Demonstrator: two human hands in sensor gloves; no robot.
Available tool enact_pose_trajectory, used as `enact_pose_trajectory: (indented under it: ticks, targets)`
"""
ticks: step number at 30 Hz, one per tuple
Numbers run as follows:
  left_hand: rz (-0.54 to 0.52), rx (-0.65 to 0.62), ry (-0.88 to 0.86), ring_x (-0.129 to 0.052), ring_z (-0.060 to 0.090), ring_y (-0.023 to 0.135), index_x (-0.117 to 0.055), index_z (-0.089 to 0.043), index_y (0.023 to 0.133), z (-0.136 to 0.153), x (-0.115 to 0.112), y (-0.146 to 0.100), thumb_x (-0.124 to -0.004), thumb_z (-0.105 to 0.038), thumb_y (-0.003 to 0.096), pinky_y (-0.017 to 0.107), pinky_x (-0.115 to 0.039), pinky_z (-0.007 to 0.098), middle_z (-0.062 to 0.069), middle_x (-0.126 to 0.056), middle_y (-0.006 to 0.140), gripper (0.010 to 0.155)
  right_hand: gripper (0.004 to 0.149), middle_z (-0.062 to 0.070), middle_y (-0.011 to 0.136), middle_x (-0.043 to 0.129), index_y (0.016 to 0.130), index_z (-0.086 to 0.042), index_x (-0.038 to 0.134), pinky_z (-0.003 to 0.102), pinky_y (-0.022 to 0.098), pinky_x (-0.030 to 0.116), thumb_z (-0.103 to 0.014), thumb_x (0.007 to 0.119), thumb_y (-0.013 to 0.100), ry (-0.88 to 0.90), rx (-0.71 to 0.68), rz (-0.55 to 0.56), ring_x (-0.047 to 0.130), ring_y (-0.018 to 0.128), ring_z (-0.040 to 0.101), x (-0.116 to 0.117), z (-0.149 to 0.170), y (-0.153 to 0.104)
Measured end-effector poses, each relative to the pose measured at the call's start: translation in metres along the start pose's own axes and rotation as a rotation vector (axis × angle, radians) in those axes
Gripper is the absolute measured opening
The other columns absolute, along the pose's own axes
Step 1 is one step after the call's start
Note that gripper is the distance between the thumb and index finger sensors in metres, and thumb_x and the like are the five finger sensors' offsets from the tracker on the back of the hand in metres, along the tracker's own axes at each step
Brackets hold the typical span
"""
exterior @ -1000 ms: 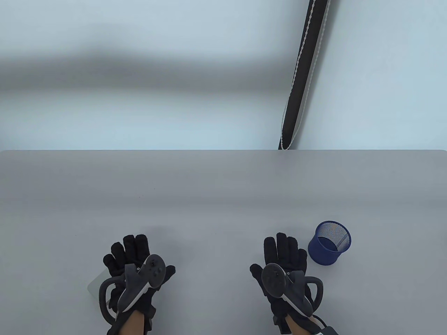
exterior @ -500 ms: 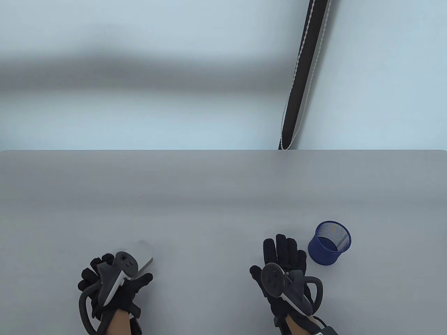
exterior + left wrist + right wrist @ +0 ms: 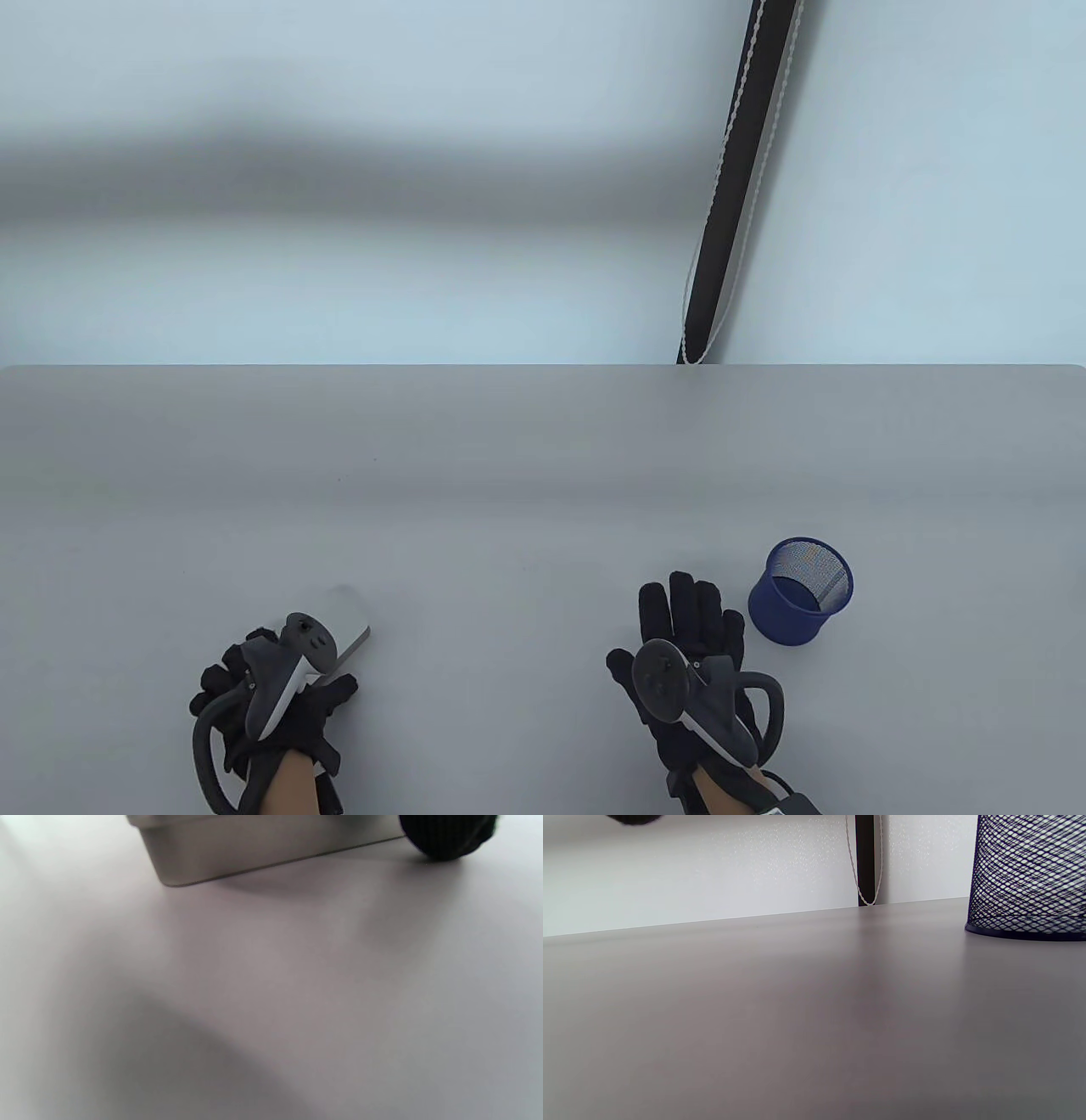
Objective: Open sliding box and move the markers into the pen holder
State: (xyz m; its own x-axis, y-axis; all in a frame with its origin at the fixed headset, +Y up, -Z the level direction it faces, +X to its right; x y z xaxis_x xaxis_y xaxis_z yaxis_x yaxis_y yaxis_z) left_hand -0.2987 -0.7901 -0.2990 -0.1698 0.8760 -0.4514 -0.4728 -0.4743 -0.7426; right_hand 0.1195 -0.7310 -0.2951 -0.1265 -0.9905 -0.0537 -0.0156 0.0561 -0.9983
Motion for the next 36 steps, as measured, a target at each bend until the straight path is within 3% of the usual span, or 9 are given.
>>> enact_pose_trajectory:
  ticks: [2, 5, 11, 12, 21, 36]
  targets:
    - [-0.027, 0.0, -0.029, -0.048, 0.045, 0.106, -0.028, -0.015, 0.112, 0.0, 0.003, -0.001, -0.053, -0.067, 0.0578, 0.081, -0.047, 0.058, 0.017, -0.039, 0.119, 0.08, 0.079, 0.011, 0.11, 0.017, 0.105, -0.024, 0.032, 0.063, 0.074, 0.027, -0.06, 0.06, 0.041, -0.002, -0.001, -0.001, 0.021, 0.105, 0.038, 0.0, 0.0, 0.0]
    - [-0.025, -0.017, -0.027, -0.056, 0.04, 0.104, -0.03, -0.018, 0.111, -0.001, 0.004, -0.002, -0.057, -0.063, 0.0586, 0.08, -0.054, 0.056, 0.014, -0.043, 0.118, 0.075, 0.079, 0.011, 0.11, 0.017, 0.105, -0.024, 0.032, 0.063, 0.074, 0.027, -0.06, 0.06, 0.041, -0.003, -0.001, -0.003, 0.021, 0.105, 0.038, 0.001, 0.0, 0.0]
    - [-0.039, -0.059, -0.025, -0.063, 0.033, 0.101, -0.035, -0.019, 0.111, -0.007, 0.007, -0.005, -0.064, -0.062, 0.0571, 0.078, -0.061, 0.055, 0.012, -0.049, 0.116, 0.075, 0.079, 0.011, 0.11, 0.018, 0.105, -0.024, 0.032, 0.063, 0.074, 0.027, -0.06, 0.06, 0.041, -0.007, 0.002, -0.006, 0.021, 0.105, 0.038, 0.001, 0.0, 0.0]
    - [-0.043, -0.065, -0.025, -0.063, 0.04, 0.099, -0.035, -0.019, 0.111, -0.008, 0.008, -0.005, -0.064, -0.062, 0.0569, 0.078, -0.061, 0.054, 0.011, -0.05, 0.116, 0.075, 0.079, 0.011, 0.11, 0.018, 0.105, -0.024, 0.032, 0.063, 0.074, 0.027, -0.06, 0.06, 0.041, -0.005, 0.003, -0.007, 0.021, 0.105, 0.038, 0.001, 0.0, 0.0]
    - [-0.157, -0.168, 0.023, -0.063, 0.033, 0.099, -0.043, -0.023, 0.111, -0.03, 0.028, -0.026, -0.063, -0.064, 0.0575, 0.081, -0.061, 0.051, 0.004, -0.053, 0.116, 0.071, 0.079, 0.012, 0.11, 0.018, 0.105, -0.023, 0.033, 0.064, 0.074, 0.027, -0.06, 0.06, 0.041, -0.011, 0.003, -0.015, 0.021, 0.105, 0.038, 0.002, 0.001, 0.001]
    - [-0.212, -0.484, 0.14, -0.063, 0.03, 0.104, -0.047, -0.025, 0.11, -0.092, 0.034, -0.075, -0.062, -0.065, 0.0578, 0.083, -0.061, 0.048, -0.002, -0.054, 0.116, 0.068, 0.079, 0.012, 0.11, 0.018, 0.106, -0.023, 0.033, 0.064, 0.074, 0.027, -0.06, 0.061, 0.041, -0.016, 0.003, -0.042, 0.022, 0.104, 0.039, 0.005, 0.0, 0.001]
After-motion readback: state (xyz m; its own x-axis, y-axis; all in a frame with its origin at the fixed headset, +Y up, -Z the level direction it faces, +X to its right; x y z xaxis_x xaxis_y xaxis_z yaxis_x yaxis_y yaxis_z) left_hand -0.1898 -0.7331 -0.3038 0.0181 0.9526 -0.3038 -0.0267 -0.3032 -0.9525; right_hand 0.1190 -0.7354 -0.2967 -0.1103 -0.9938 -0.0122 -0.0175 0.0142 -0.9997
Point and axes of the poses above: the tracker on the back of each hand, its own z axis roughly to the little-finger side, its own y axis roughly from the wrist to the fingertips, x = y × z, the point moved 4 cm from there along y, roughly from the wrist to the fingertips
